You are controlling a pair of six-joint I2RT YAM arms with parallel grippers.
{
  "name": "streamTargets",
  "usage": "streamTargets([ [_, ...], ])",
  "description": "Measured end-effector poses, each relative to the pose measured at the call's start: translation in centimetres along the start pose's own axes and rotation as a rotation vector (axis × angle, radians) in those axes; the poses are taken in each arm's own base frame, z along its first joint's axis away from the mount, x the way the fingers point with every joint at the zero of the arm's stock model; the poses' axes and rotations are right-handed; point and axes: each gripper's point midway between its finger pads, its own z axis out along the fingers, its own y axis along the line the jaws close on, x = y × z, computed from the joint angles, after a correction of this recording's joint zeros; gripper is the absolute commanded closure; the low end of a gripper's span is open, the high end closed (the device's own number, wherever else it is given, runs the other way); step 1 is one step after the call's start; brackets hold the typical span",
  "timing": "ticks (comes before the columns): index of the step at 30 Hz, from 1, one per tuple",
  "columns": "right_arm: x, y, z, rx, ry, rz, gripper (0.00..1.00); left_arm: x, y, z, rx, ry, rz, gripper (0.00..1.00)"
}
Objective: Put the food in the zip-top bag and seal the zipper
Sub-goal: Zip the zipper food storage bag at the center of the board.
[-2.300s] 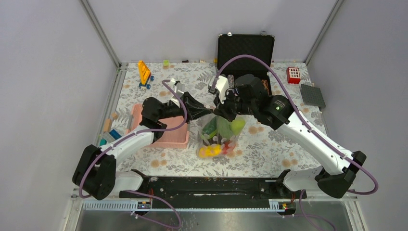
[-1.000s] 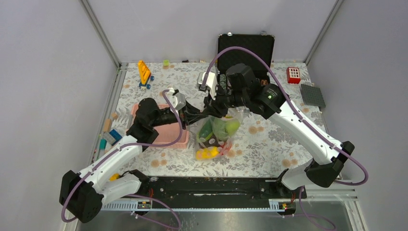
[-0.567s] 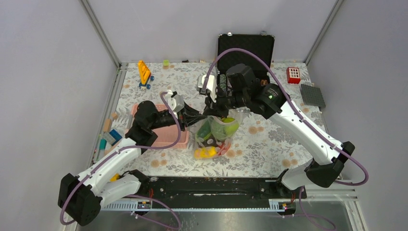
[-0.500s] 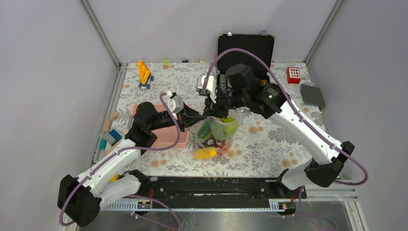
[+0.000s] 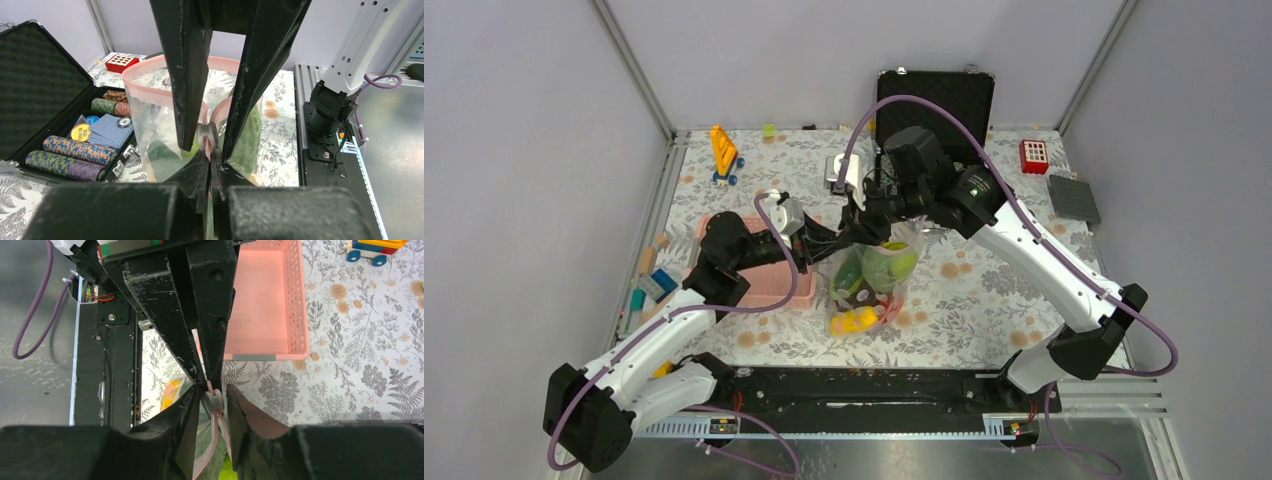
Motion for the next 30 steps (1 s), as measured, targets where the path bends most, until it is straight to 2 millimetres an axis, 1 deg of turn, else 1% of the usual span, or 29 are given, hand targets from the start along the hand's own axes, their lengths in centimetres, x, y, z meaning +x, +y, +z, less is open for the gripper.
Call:
streamTargets([
  [2,0.0,0.0,0.1,-0.005,-0.001,0.000,0.75,0.0,0.1,0.0,-0.003,0.000,0.001,1.00],
  [3,0.0,0.0,0.1,-0.006,0.000,-0.001,0.80,0.0,0.1,0.0,-0.004,0.000,0.001,1.00],
  [4,0.0,0.1,0.1,-0.007,0.001,0.000,0.97,0.0,0.1,0.0,-0.005,0.000,0.001,1.00],
  [5,0.1,0.1,0.0,-0.009,0.006,-0.001,1.00,0.0,0.1,0.0,-0.005,0.001,0.000,1.00],
  [10,0.4,-0.1,0.1,-0.001,0.018,-0.005,1.00,0.3,0.4,-0.2,-0.027,-0.001,-0.002,1.00],
  [17,1.3,-0.5,0.5,0.002,0.055,-0.024,1.00,0.9,0.6,-0.9,-0.090,-0.021,-0.004,1.00],
  [25,2.4,-1.6,-0.5,0.012,0.070,-0.002,1.00,0.5,1.1,-1.4,-0.158,-0.054,-0.005,1.00],
  [30,2.5,-1.7,-0.9,0.010,0.083,-0.026,1.00,0.1,1.2,-1.8,-0.190,-0.074,-0.010,1.00],
])
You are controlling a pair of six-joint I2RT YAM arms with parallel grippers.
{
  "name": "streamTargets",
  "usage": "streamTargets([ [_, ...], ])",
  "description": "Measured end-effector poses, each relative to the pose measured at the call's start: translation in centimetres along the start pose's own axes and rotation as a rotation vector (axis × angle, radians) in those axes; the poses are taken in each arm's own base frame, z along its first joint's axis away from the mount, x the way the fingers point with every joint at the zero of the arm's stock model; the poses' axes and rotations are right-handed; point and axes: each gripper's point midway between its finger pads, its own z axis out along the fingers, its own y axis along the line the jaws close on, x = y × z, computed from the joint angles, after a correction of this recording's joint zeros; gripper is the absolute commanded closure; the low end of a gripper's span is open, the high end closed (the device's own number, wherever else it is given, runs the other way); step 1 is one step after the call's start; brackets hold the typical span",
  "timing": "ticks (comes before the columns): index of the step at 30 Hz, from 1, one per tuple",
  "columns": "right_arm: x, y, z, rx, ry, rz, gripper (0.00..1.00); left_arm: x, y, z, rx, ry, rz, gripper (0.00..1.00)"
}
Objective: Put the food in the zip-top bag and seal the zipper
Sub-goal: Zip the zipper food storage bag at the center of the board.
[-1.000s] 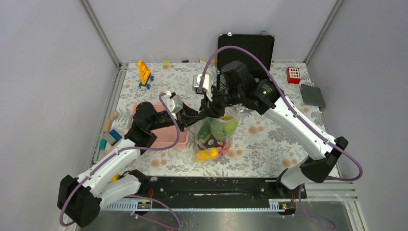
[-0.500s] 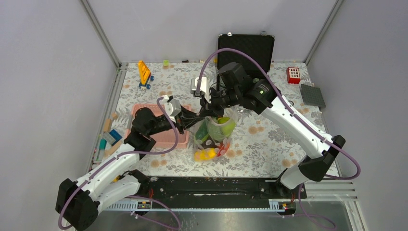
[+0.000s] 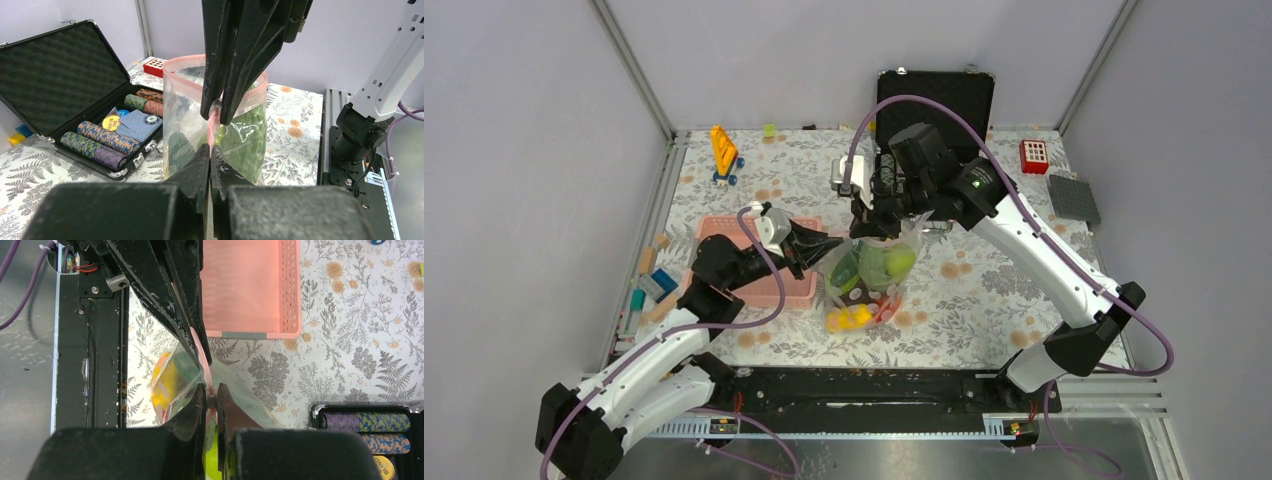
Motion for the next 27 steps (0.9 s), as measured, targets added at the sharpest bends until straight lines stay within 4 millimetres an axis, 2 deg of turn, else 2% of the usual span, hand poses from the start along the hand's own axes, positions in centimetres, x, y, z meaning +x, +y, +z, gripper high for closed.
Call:
streamTargets([
  [9,0.5,-0.2,-1.1,0.030,0.031,-0.058,1.00,-0.7,0.2,-0.5,-0.042,-0.026,0.009,1.00],
  [19,1.7,0.2,-3.4,0.107,0.038,-0.103,1.00,-1.5,-0.2,-0.7,-0.038,-0.048,0.022,1.00],
  [22,2.9,-0.6,-4.4,0.156,0.067,-0.087,1.00,-1.8,-0.1,-0.9,-0.051,-0.056,0.029,1.00],
  [24,5.1,-1.6,-6.0,0.224,0.136,-0.041,1.00,-2.6,0.6,-1.3,-0.091,-0.080,0.047,1.00],
  [25,6.1,-2.0,-6.9,0.253,0.162,-0.015,1.00,-3.0,0.8,-1.5,-0.103,-0.092,0.056,0.96],
  [26,6.8,-2.4,-7.7,0.276,0.179,0.006,1.00,-3.4,0.8,-1.6,-0.108,-0.101,0.063,0.78],
  [27,7.1,-2.5,-7.9,0.282,0.184,0.015,1.00,-3.6,0.8,-1.6,-0.106,-0.106,0.064,0.45],
])
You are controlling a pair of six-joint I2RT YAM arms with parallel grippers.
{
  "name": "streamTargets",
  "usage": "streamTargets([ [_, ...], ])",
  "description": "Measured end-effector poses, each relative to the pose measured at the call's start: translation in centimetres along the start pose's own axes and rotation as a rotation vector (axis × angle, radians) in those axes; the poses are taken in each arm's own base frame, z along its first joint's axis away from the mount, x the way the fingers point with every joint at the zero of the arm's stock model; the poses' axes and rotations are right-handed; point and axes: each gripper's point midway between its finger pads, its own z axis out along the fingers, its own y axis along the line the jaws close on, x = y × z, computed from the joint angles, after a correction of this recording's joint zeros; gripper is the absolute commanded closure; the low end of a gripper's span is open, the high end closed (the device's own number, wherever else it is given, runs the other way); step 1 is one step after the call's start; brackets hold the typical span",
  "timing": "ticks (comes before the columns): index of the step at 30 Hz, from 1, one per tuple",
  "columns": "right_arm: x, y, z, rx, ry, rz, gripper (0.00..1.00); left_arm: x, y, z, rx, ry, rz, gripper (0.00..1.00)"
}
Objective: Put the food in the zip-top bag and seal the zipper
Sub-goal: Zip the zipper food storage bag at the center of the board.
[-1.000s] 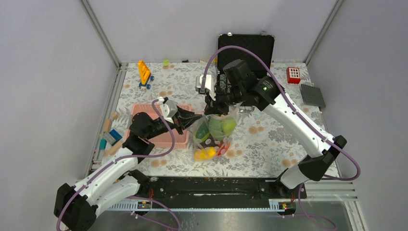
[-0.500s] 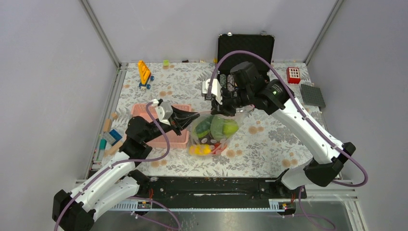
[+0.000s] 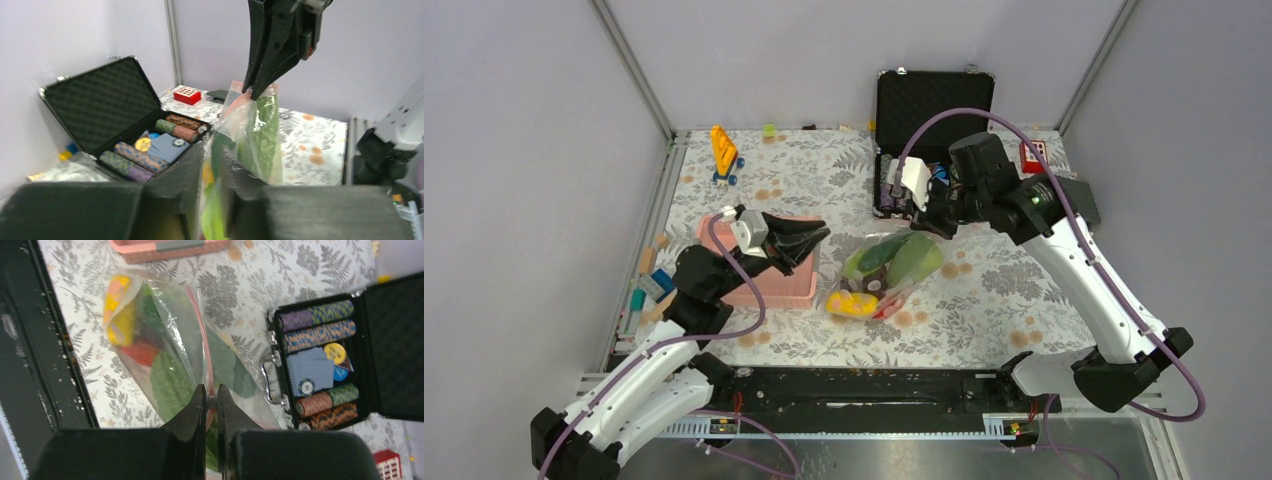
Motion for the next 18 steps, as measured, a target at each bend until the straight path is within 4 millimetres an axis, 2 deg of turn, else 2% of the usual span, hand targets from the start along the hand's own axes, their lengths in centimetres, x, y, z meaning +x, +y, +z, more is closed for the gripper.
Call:
streamTargets([
  [1,0.0,0.1,-0.1,-0.007,-0.007,0.012,1.00,-0.2,-0.1,0.1,0.007,-0.001,-0.001,0.10],
  [2,-0.3,0.4,0.0,-0.021,-0.021,0.022,1.00,-0.2,-0.1,0.3,0.015,0.001,0.006,0.02],
  [6,-2.5,1.3,0.2,-0.069,-0.114,0.120,1.00,0.1,-0.3,1.9,0.072,0.030,-0.021,0.01],
  [11,-5.7,2.0,0.0,-0.130,-0.246,0.244,1.00,1.8,-0.2,3.9,0.131,0.100,-0.084,0.01],
  [14,-7.1,2.6,-0.2,-0.175,-0.298,0.282,1.00,1.7,-0.6,4.7,0.185,0.108,-0.105,0.01],
  [18,-7.8,3.1,-0.5,-0.214,-0.325,0.306,1.00,0.8,-1.4,5.8,0.264,0.097,-0.123,0.01],
])
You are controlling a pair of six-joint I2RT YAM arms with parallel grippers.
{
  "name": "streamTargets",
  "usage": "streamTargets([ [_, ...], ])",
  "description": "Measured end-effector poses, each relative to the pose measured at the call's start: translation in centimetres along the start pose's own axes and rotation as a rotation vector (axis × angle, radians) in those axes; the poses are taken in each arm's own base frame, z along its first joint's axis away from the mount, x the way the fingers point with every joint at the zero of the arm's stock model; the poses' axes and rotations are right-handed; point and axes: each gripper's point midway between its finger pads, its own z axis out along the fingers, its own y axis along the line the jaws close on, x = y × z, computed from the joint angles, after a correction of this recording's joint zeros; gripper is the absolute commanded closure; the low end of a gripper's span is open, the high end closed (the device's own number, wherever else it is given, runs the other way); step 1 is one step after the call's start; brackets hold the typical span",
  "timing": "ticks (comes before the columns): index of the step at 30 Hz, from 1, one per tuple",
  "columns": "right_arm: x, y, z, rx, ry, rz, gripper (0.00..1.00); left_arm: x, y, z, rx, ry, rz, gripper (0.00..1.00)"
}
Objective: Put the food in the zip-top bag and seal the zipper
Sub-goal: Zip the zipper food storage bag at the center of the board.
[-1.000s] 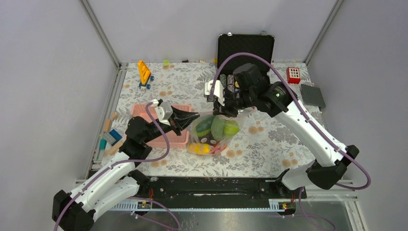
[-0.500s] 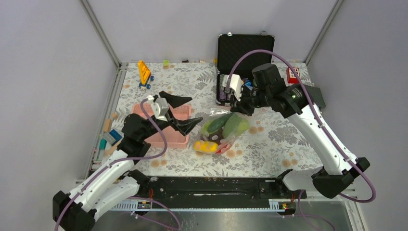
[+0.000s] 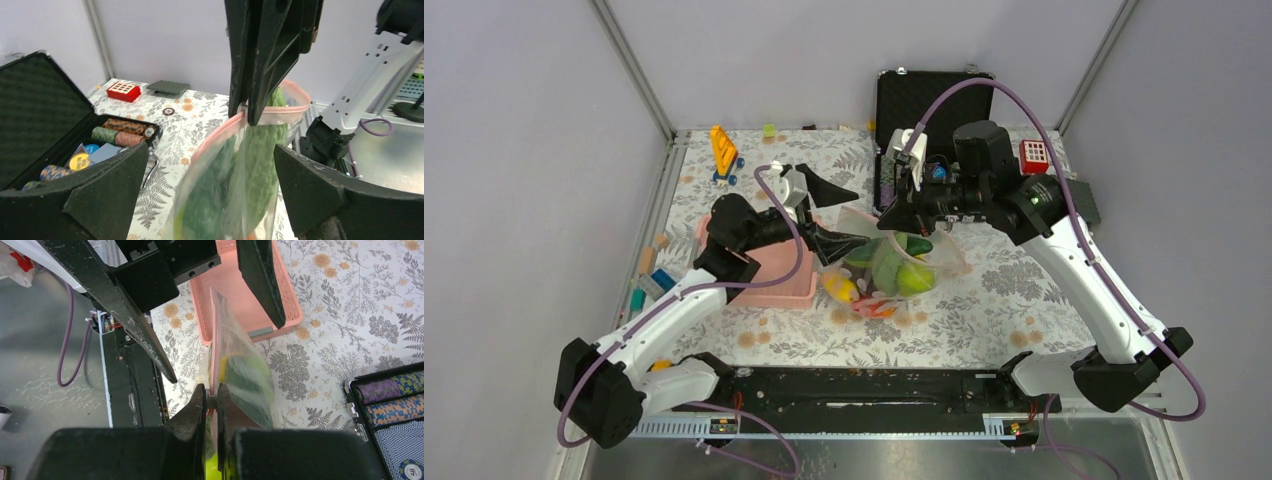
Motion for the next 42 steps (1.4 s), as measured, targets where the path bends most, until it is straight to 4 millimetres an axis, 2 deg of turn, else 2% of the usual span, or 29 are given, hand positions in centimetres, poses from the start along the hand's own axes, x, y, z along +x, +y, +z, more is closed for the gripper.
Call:
streamTargets([
  [5,-0.4,0.4,0.1,-0.025,-0.021,-0.004,1.00,-0.7,-0.7,1.1,0.094,-0.007,-0.012,0.04],
  [7,-0.6,0.6,0.0,-0.028,-0.031,-0.008,1.00,-0.7,-1.1,1.4,0.136,-0.004,-0.018,0.13],
  [9,-0.7,0.8,-0.1,-0.037,-0.043,-0.010,1.00,-0.7,-1.5,1.5,0.175,-0.002,-0.028,0.26],
  [11,-1.0,1.2,-0.3,-0.051,-0.060,-0.013,1.00,-0.6,-2.1,1.6,0.222,-0.004,-0.033,0.43],
  [12,-1.1,1.5,-0.3,-0.060,-0.068,-0.013,1.00,-0.7,-2.4,1.6,0.245,-0.008,-0.035,0.60],
  [13,-1.1,1.6,-0.3,-0.065,-0.073,-0.012,1.00,-0.8,-2.7,1.6,0.268,-0.012,-0.040,0.88],
  [14,-1.2,1.7,-0.3,-0.069,-0.078,-0.011,1.00,-0.9,-3.1,1.6,0.296,-0.015,-0.042,1.00],
  [19,-1.7,1.9,-0.4,-0.080,-0.094,-0.012,1.00,-1.6,-3.8,1.5,0.358,-0.041,-0.057,1.00],
  [23,-1.0,0.5,-0.4,0.001,-0.060,-0.047,1.00,-1.1,-2.7,1.9,0.270,-0.026,-0.066,1.00],
  [26,0.1,-0.9,-0.4,0.065,0.002,-0.072,1.00,-0.1,-2.0,2.2,0.156,0.015,-0.047,1.00],
  [34,3.7,-3.7,0.3,0.137,0.138,-0.182,1.00,3.8,0.5,1.4,-0.041,0.131,-0.056,1.00],
  [38,4.4,-4.8,0.1,0.188,0.166,-0.224,1.00,5.4,1.3,0.9,-0.099,0.167,-0.065,1.00],
  [42,5.3,-5.6,-0.2,0.230,0.200,-0.230,0.88,5.9,1.5,0.4,-0.124,0.175,-0.062,1.00],
])
